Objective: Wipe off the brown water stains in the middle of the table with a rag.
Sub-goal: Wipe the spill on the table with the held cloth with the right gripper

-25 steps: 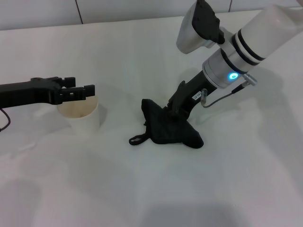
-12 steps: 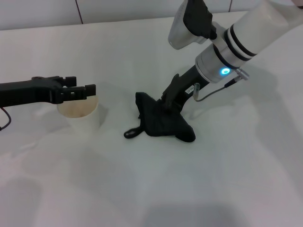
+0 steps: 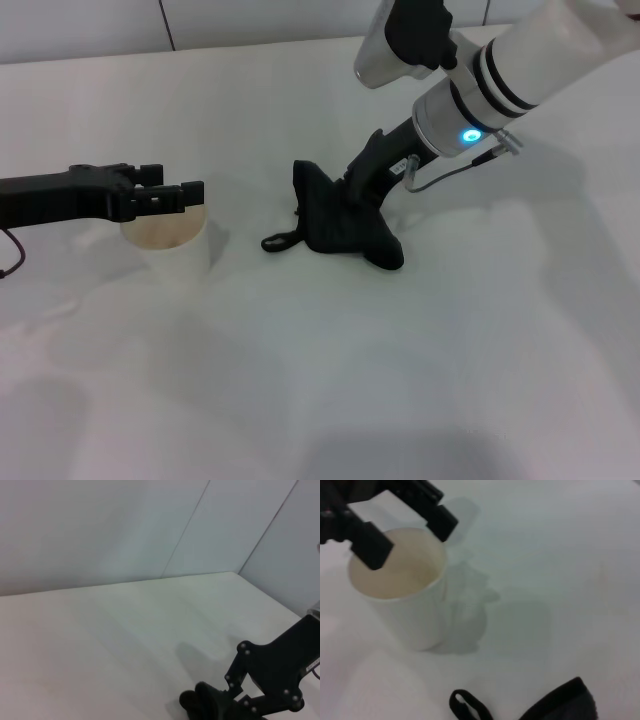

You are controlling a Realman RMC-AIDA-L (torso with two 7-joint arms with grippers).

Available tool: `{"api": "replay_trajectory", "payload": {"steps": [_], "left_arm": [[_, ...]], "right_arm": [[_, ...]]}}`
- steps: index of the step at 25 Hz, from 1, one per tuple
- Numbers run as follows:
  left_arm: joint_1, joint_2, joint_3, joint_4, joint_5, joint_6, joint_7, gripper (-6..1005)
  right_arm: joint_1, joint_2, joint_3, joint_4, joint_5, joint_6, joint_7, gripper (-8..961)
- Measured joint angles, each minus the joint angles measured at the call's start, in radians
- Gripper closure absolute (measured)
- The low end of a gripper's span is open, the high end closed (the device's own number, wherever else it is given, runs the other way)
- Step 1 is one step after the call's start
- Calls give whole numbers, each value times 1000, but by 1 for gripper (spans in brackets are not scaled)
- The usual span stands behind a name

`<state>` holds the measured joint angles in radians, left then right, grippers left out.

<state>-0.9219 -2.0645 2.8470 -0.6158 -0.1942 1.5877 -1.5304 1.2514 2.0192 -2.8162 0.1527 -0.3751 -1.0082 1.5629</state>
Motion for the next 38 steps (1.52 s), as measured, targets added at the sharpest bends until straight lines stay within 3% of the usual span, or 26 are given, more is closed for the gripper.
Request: {"api": "replay_trajectory", "payload": {"steps": [4,10,17,27,38], "left_arm": [[0,0,0,-1,0,0,0,124],[0,0,0,-1,1,0,-1,124],[0,0,0,-1,1,0,-2,124],[0,0,0,0,1,-2,-2,124],[9,0,0,-1,1,-2,2,124]], "right_arm": [[1,-3,-3,-24,8,1,-1,833],[18,-6,-5,-47,-34,-139,-23,833],[10,-5,-4,-45,-88,-182,-21,833],[46,1,0,-74,-50,-163,-19,832],[51,1,0,-114,-11,8,-16,832]]}}
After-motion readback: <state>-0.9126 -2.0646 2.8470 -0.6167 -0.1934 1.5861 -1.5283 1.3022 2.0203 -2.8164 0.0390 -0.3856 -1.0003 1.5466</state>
